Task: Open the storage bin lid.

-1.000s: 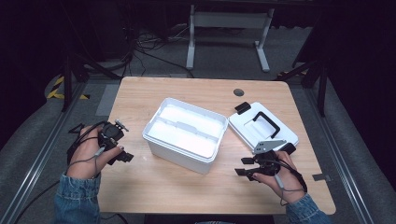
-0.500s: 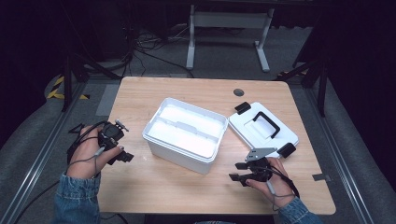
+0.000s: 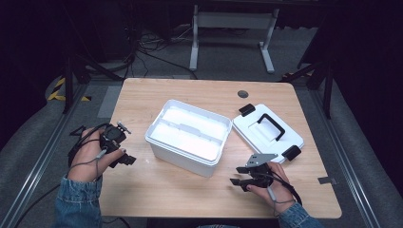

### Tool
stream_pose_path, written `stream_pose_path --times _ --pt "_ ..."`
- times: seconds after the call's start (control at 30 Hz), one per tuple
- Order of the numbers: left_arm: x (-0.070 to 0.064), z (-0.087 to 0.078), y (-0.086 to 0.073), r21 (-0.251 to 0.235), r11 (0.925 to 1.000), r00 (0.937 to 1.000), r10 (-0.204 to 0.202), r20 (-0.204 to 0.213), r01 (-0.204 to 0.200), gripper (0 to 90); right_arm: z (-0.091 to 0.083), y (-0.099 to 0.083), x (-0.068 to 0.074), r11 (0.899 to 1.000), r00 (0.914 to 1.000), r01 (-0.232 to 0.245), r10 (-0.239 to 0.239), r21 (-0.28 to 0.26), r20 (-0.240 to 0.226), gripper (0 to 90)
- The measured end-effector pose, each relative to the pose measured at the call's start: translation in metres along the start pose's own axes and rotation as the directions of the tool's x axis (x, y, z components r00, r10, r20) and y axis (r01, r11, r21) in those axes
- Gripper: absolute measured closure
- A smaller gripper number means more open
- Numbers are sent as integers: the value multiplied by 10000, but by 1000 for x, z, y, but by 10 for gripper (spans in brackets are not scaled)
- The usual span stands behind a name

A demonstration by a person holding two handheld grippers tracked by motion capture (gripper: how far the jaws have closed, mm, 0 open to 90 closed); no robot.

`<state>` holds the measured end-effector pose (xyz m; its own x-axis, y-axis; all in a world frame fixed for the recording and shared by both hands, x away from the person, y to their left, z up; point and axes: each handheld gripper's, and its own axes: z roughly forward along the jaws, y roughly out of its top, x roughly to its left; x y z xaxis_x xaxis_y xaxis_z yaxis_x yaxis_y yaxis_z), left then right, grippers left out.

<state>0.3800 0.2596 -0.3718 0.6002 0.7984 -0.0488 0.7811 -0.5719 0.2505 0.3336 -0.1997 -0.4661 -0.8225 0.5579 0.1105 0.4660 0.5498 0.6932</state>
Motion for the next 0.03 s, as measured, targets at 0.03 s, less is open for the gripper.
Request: stream_pose_path --times 0.03 --pt "0 0 0 0 10000 10000 0 0 0 198 0 0 0 10000 10000 0 0 0 0 477"
